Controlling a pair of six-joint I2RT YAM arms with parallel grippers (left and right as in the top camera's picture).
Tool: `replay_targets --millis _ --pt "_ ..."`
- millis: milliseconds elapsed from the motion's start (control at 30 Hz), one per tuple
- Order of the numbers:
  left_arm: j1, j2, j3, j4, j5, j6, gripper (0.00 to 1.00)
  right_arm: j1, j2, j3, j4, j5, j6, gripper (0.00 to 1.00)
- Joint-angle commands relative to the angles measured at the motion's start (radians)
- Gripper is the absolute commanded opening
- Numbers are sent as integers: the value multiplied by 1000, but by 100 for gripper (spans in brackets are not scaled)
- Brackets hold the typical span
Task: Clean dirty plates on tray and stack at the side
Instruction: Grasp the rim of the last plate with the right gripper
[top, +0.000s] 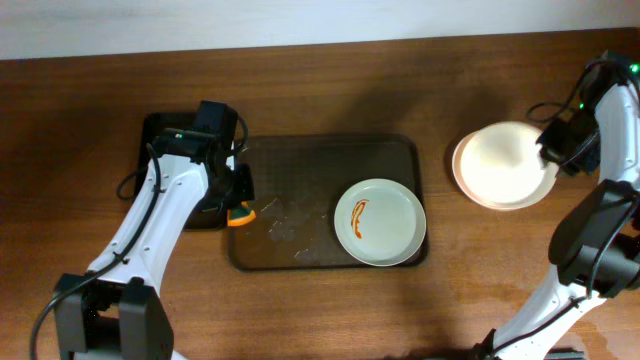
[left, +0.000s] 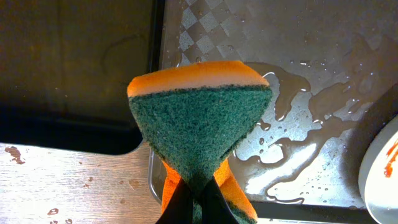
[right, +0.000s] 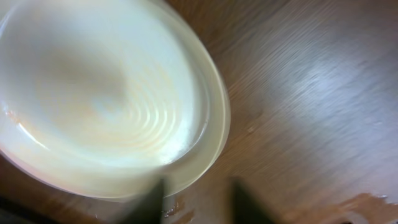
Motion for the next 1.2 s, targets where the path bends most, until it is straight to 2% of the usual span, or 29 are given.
replay_targets --millis 0,33,67,100,200,267,300,333,367,433,467,500,533,633,667,800,900,933,1000,1067,1167 --pt "-5 0 -3 5 11 12 0 33 -14 -43 -13 -256 -136 84" --pt "-5 0 -3 5 13 12 0 39 -16 -41 -28 -301 -167 84" --pt "-7 0 -3 6 41 12 0 62 -24 -41 -64 -425 -278 84" --pt "-11 0 -3 13 68 12 0 107 -40 -41 -119 -444 -317 83" --pt "-11 0 -3 18 89 12 0 251 -94 -43 -209 -444 -330 81" --pt "-11 0 -3 15 108 12 0 320 -178 -72 -230 -438 -281 81" --pt "-17 0 -3 15 108 12 0 348 -323 -156 -201 -316 -169 83" --pt "-18 0 -3 15 108 11 0 354 -399 -221 -161 -295 -152 87" --pt "-18 0 -3 16 108 11 0 355 -506 -344 -74 -306 -145 98" --pt "-18 0 -3 16 108 12 0 355 -649 -636 135 -354 -125 99" --pt "-18 0 -3 16 108 12 0 355 -647 -733 202 -373 -114 93" --pt "-18 0 -3 14 108 11 0 356 -625 -796 259 -410 -114 74" --pt "-18 0 -3 13 108 12 0 362 -603 -834 296 -430 -97 65" --pt "-18 0 -3 13 108 12 0 460 -511 -867 389 -446 -63 62" --pt "-18 0 -3 13 108 12 0 515 -471 -867 402 -366 40 58" --pt "-18 0 -3 8 108 12 0 616 -345 -867 460 -286 181 57" --pt "-18 0 -3 6 108 12 0 616 -322 -867 487 -291 161 56" --pt "-18 0 -3 6 108 12 0 616 -322 -867 506 -301 147 52" --pt "-18 0 -3 10 108 12 0 634 -322 -867 569 -435 47 52" --pt "-18 0 -3 21 108 11 0 748 -322 -867 579 -444 46 50" --pt "-18 0 -3 23 108 11 0 812 -322 -834 570 -409 58 51"
